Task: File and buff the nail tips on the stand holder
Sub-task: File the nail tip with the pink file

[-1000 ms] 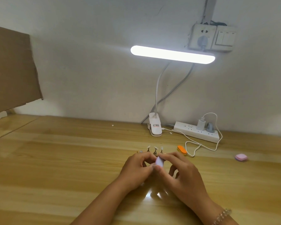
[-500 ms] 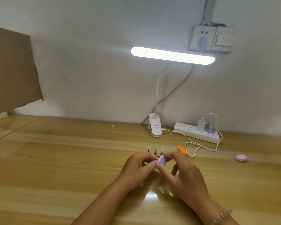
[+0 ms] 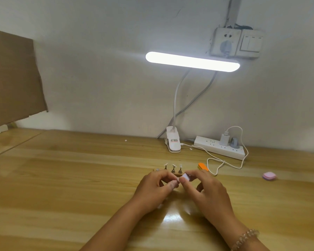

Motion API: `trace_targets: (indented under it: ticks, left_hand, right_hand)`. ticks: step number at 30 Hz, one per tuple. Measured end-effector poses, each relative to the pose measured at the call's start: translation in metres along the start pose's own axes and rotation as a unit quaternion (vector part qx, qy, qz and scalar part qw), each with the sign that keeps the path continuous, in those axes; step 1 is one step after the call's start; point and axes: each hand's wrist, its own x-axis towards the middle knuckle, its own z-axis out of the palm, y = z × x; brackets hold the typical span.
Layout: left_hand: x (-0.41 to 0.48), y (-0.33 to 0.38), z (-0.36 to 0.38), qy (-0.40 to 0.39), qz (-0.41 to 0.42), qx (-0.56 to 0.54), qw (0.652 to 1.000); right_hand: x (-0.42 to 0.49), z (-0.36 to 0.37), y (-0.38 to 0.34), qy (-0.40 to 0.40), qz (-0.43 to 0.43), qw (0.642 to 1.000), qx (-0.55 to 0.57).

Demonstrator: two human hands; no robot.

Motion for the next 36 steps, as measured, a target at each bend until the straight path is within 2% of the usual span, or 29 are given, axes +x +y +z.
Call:
trace_targets:
  ticks: [4, 8, 12, 17, 22, 26, 31, 36]
  left_hand:
    - [0.001, 0.001, -0.002, -0.005, -0.002, -0.001, 1.0]
    - [0.001, 0.001, -0.001, -0.005, 0.008, 0.008, 1.0]
    - [0.001, 0.001, -0.001, -0.007, 0.001, 0.006, 1.0]
    - [0.0, 0.002, 0.0, -0.007, 0.006, 0.02, 1.0]
    - [0.0, 0.001, -0.001, -0.006, 0.0, 0.011, 1.0]
    - [0.0, 0.002, -0.001, -0.009, 0.004, 0.015, 1.0]
    - [0.0, 0.002, -0.001, -0.012, -0.002, -0.001, 1.0]
    - [0.0, 0.002, -0.001, -0.014, 0.004, 0.01, 1.0]
  right_hand:
    - [-0.007, 0.002, -0.011, -0.025, -0.056, 0.998, -0.005]
    - [-0.001, 0.0, -0.004, 0.0, -0.002, 1.0, 0.001]
    - [-0.007, 0.001, -0.01, -0.024, -0.055, 0.998, -0.012]
    - [0.0, 0.0, -0.001, -0.013, 0.001, 1.0, -0.016]
    - [-0.007, 0.0, -0.012, -0.027, -0.068, 0.997, -0.031]
    - [0.0, -0.001, -0.005, -0.02, -0.03, 0.999, -0.026]
    - [-0.007, 0.0, -0.013, -0.037, -0.074, 0.996, -0.026]
    - [-0.001, -0.001, -0.005, -0.015, -0.03, 0.999, -0.033]
